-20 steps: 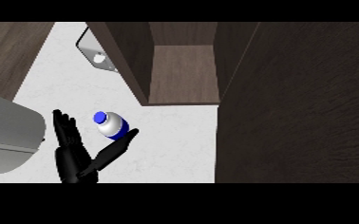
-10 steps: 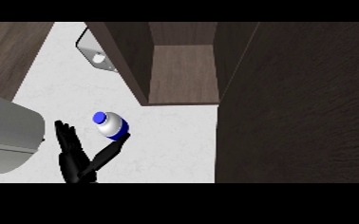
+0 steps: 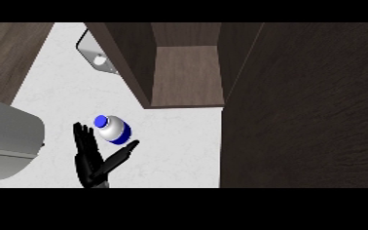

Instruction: Pick up the bottled water, place it into the cabinet and close the cabinet

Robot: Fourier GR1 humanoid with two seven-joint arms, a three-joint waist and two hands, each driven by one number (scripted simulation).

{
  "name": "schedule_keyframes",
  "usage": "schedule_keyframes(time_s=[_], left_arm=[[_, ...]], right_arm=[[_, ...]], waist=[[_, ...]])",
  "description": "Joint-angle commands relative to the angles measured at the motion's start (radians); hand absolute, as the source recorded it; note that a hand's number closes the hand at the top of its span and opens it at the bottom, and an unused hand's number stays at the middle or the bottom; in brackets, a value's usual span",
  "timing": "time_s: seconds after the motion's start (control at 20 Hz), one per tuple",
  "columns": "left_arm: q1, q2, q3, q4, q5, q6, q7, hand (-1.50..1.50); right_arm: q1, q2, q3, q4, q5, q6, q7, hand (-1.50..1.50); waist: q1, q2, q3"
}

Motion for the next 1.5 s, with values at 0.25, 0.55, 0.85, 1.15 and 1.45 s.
schedule_keyframes(time_s=[0.25,0.55,0.85,1.15,1.45], left_arm=[[-0.169,0.000,0.026,0.333,0.169,-0.133,-0.247,1.50],[-0.227,0.000,0.046,0.402,0.251,-0.225,-0.277,1.50],[-0.220,0.016,0.057,0.391,0.229,-0.253,-0.276,1.50],[-0.146,0.075,-0.160,0.361,0.094,-0.500,-0.184,1.50],[-0.192,0.053,-0.223,0.291,0.051,-0.523,-0.122,1.50]], right_arm=[[0.076,-0.012,0.002,-0.169,-0.066,0.006,0.064,-1.50],[0.051,-0.032,-0.045,-0.133,-0.073,0.023,0.044,-1.50],[0.127,-0.032,-0.055,-0.136,-0.079,0.050,-0.006,-1.50],[0.048,-0.001,0.000,-0.078,-0.011,0.022,-0.006,-1.50],[0.077,-0.018,-0.043,-0.145,-0.082,0.021,0.029,-1.50]], waist=[[-0.008,0.002,-0.001],[-0.003,0.002,0.000],[-0.005,-0.002,0.002],[-0.004,-0.001,0.000],[0.007,-0.002,0.002]])
